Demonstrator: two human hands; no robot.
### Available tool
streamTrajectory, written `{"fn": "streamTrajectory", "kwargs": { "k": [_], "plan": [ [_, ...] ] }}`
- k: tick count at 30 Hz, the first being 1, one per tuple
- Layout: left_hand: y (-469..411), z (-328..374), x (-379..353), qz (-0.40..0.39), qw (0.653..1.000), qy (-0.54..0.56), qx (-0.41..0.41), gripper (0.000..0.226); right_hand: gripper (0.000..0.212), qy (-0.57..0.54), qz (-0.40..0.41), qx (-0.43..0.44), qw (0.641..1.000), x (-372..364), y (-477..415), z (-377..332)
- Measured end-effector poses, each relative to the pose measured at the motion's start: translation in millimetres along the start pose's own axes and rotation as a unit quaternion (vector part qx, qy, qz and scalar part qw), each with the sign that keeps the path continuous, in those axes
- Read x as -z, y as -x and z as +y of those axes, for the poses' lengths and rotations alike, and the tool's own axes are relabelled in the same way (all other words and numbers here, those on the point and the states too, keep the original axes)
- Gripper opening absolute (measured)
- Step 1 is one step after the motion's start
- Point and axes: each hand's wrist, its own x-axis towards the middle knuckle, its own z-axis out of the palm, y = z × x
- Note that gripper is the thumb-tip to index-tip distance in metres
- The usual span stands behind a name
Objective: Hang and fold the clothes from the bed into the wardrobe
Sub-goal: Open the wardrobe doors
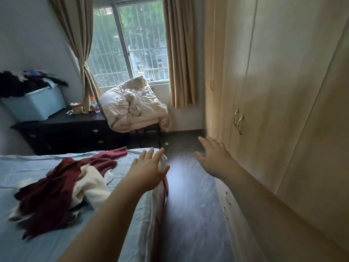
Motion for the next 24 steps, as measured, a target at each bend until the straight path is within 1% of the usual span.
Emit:
{"fn": "streamTrajectory", "kwargs": {
  "k": [4, 12, 16, 24],
  "plan": [
    [-100.9, -28.3, 2.5, -0.003, 1.0, 0.01, -0.027, 0.072, 0.065, 0.021, 0.001, -0.017, 1.0, -15.7, -83.9, 3.2],
    [-292.3, -75.9, 2.2, -0.001, 0.997, 0.032, -0.073, 0.073, 0.063, 0.021, 0.02, -0.048, 0.998, -35.3, -238.2, -3.0],
    [-365.7, -84.7, -13.1, -0.016, 0.996, 0.045, -0.08, 0.074, 0.064, 0.023, 0.018, -0.077, 0.997, -44.8, -304.1, 15.5],
    [-544.8, -93.3, -30.2, -0.009, 0.997, 0.035, -0.074, 0.075, 0.065, 0.022, 0.018, -0.066, 0.997, -67.8, -474.4, 73.7]
  ]
}}
